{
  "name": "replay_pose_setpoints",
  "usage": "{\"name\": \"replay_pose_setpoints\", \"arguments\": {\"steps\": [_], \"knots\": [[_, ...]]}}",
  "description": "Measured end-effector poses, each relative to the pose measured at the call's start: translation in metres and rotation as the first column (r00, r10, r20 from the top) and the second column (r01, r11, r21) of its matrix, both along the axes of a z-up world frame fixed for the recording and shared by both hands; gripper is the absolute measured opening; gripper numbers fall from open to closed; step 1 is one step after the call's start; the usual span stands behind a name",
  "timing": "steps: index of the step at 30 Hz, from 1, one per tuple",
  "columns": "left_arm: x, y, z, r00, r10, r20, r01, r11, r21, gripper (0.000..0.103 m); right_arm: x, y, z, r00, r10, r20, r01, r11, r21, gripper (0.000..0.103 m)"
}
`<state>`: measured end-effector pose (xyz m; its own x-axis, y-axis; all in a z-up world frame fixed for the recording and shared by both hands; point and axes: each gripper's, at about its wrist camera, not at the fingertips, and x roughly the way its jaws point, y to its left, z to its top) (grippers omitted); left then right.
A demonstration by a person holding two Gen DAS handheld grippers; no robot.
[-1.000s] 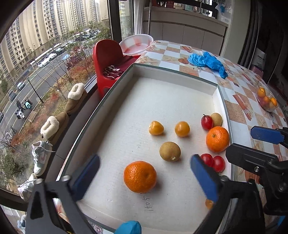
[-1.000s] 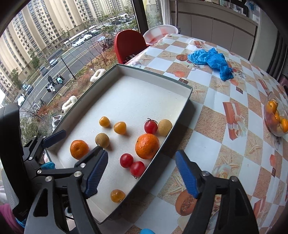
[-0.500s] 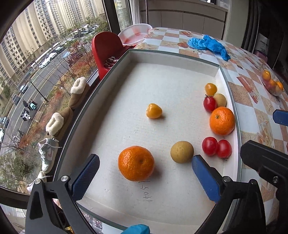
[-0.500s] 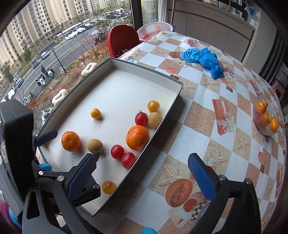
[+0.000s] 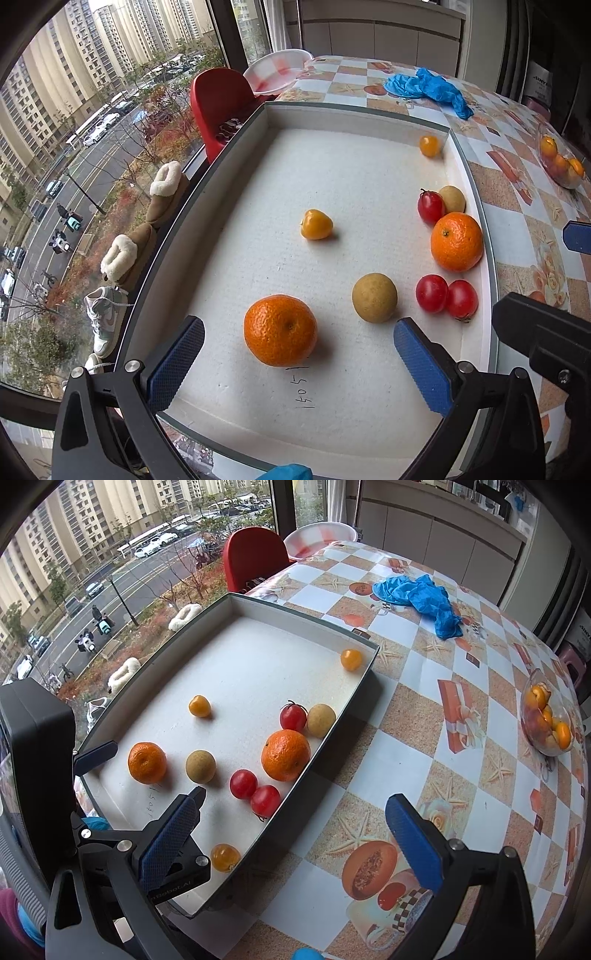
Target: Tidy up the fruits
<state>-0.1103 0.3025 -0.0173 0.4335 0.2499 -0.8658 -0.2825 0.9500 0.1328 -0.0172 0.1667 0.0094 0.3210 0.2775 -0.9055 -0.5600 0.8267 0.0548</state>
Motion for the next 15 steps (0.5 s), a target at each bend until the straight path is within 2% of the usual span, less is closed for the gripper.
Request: {"name": "replay_pose_setpoints", "arguments": {"steps": [15], "knots": [[-0.0011,-0.003,0.0001,1.0,-0.009,-0.002,0.009,0.999,0.036,0.103,0.002,-0.001,-0.0049,1.0,-0.008,-0.01,0.008,1.0,-0.01,0.103]]}}
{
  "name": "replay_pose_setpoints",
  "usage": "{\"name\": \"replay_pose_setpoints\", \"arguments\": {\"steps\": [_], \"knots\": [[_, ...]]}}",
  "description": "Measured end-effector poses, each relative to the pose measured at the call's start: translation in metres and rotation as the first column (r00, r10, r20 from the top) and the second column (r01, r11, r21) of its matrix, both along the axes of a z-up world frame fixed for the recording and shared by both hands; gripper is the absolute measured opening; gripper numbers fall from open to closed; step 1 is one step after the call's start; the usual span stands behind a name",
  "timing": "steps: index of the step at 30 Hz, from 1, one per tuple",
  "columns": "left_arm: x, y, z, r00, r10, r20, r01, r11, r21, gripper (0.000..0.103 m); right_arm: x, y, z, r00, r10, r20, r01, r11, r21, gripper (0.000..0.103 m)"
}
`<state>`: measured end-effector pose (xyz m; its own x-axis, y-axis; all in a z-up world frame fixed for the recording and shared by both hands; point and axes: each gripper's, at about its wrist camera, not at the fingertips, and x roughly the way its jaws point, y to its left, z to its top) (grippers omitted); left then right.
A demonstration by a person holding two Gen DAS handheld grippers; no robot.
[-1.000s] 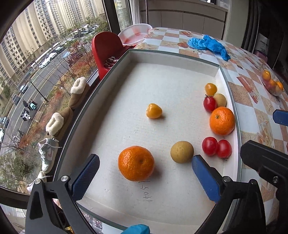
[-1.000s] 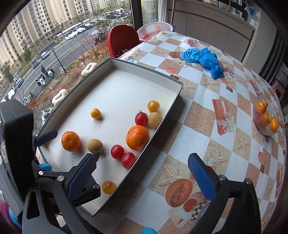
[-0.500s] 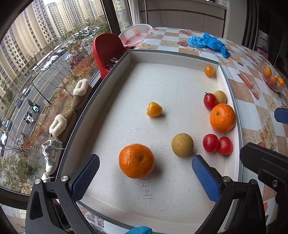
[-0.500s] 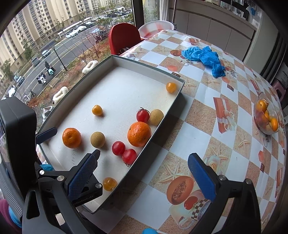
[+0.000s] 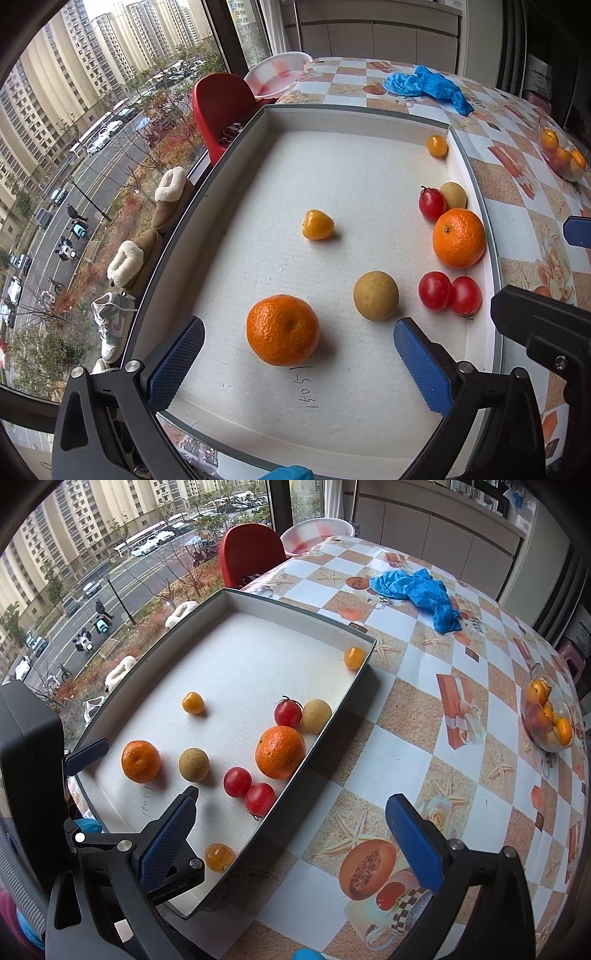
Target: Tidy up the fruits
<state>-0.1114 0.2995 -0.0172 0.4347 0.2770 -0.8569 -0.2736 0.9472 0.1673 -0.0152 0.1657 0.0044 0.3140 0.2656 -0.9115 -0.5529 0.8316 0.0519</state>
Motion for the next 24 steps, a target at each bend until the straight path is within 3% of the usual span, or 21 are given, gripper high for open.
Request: {"name": "replay_pose_setpoints", "arguments": {"steps": [24], "knots": [[-0.0022,0.0006,-0.0026,1.0,0.002,0.0,-0.002,1.0,0.01,0.103,0.001,0.0,-0.0022,1.0,0.0,-0.006,0.0,1.0,-0.01,0.103]]}}
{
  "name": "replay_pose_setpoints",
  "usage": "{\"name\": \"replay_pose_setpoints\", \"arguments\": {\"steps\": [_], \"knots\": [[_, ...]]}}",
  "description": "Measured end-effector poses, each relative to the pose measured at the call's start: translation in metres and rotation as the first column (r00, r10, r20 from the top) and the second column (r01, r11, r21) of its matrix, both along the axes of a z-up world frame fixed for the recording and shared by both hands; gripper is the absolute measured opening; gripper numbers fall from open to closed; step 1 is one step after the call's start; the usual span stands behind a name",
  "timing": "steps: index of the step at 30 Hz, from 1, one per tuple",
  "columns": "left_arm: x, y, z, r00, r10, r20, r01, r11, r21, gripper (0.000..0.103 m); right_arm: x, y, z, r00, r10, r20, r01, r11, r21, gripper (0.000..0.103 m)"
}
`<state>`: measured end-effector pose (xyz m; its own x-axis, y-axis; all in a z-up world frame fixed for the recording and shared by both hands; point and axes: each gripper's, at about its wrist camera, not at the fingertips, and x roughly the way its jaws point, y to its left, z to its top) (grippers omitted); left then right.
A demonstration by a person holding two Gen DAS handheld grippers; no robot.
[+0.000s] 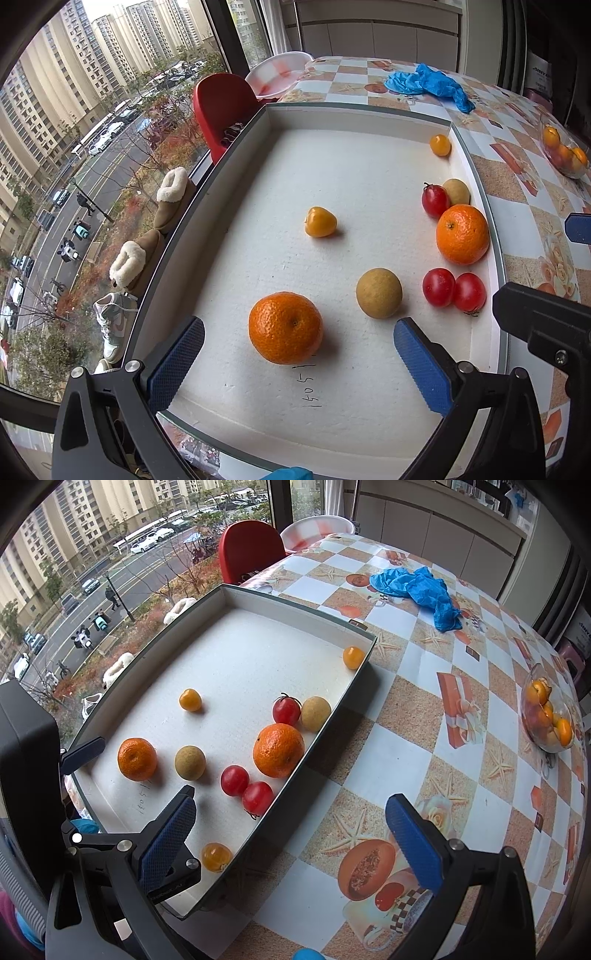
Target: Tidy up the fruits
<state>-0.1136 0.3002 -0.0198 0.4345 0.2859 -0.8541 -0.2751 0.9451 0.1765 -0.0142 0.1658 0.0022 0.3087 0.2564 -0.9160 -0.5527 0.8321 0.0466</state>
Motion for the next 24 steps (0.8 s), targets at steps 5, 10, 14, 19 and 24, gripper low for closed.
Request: {"name": "replay_pose_setpoints", "arguments": {"steps": [5,10,14,19,24], "knots": [[-0.0006,0.0004,0.0006,1.0,0.006,0.003,-0.006,1.0,0.011,0.103,0.0002,0.0014,0.0002,1.0,0.002,-0.001,-0.002,1.0,-0.003,0.103],[-0.0012,0.0007,0.001,1.0,0.008,0.003,-0.008,1.0,0.01,0.103,0.0001,0.001,0.0001,1.0,0.002,-0.001,-0.002,1.0,-0.002,0.103],[-0.0003,0.0005,0.0011,1.0,0.008,0.0,-0.008,1.0,0.01,0.103,0.0001,0.0007,-0.0002,1.0,0.002,-0.002,-0.002,1.0,-0.001,0.103],[-0.0011,0.001,0.0013,1.0,0.01,0.0,-0.01,1.0,0.006,0.103,-0.0005,0.0019,0.0003,1.0,0.005,-0.002,-0.005,1.0,0.003,0.103],[-0.0022,0.0012,0.0026,1.0,0.017,0.009,-0.017,1.0,0.011,0.103,-0.0024,0.0001,0.0012,1.0,0.011,0.001,-0.011,1.0,0.01,0.103]]}}
